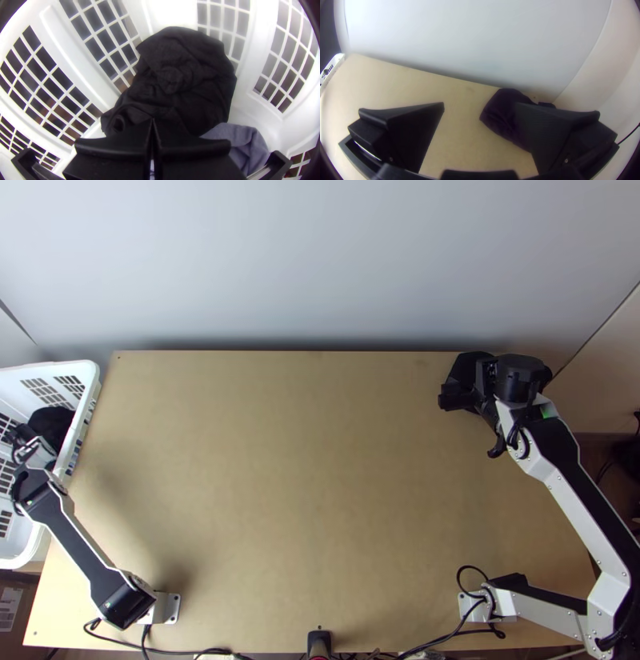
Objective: Fold the t-shirt
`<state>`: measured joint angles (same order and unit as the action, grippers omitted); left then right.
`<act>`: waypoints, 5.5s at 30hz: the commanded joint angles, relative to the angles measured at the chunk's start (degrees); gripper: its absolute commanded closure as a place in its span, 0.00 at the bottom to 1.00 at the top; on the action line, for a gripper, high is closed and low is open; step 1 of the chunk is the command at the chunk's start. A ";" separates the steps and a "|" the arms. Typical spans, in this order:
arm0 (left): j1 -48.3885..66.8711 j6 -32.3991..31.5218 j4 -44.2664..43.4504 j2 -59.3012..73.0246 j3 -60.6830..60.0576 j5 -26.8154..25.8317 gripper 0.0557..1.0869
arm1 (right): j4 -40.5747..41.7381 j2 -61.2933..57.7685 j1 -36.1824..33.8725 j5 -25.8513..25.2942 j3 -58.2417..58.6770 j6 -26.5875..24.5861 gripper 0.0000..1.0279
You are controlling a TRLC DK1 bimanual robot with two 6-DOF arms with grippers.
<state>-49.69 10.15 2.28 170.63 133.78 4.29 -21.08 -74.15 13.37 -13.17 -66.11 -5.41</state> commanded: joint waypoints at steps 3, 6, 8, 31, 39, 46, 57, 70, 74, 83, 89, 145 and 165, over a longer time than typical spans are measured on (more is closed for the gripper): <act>-1.02 -2.77 5.19 -7.59 -2.64 -0.08 0.96 | 0.69 -0.73 -0.01 -0.10 0.19 -0.04 0.05; -1.02 -2.86 7.82 -10.05 -3.08 -0.16 0.96 | 0.78 -0.91 -0.01 -0.10 0.19 0.14 0.05; -1.02 -2.86 7.91 -11.81 -3.87 -0.43 0.96 | 0.78 -0.91 -0.01 -0.10 0.19 0.22 0.05; 0.47 -13.14 29.80 -41.60 -5.10 -15.28 0.96 | 1.66 0.76 0.70 -0.10 0.10 0.31 0.05; 1.62 -15.78 33.49 -53.29 -5.19 -17.92 0.96 | 2.27 2.17 2.10 -0.10 1.07 0.22 0.05; 6.10 -17.89 38.94 -61.03 -5.81 -17.92 0.96 | 3.85 3.13 2.72 -0.10 2.91 0.05 0.05; 17.61 -22.11 40.08 -71.40 -6.86 -17.21 0.96 | 9.30 5.95 2.72 -0.10 8.98 0.31 0.05; 38.97 -23.95 44.65 -77.11 -6.86 -9.30 0.96 | 12.38 7.09 3.95 -0.10 12.76 2.95 0.05; 48.29 -24.65 44.56 -78.08 -4.22 -4.47 0.96 | 13.52 7.26 3.95 -0.10 14.08 3.12 0.05; 61.82 -26.32 46.14 -77.90 -5.02 4.41 0.96 | 16.16 8.85 6.59 -0.10 20.67 5.94 0.05; 71.66 -29.22 45.70 -77.55 -5.19 5.90 0.96 | 16.42 9.02 8.34 -0.10 24.36 8.40 0.05; 114.56 -26.50 -8.00 -54.43 -2.29 9.15 0.04 | 27.15 15.09 10.54 -0.01 43.08 11.21 0.05; 92.23 -23.34 20.66 -74.74 -7.04 10.12 0.04 | -13.11 26.86 15.55 0.60 26.64 13.23 0.05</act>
<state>52.03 -12.58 12.25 103.07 128.03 14.41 -19.20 -48.95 28.25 -12.67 -31.24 7.14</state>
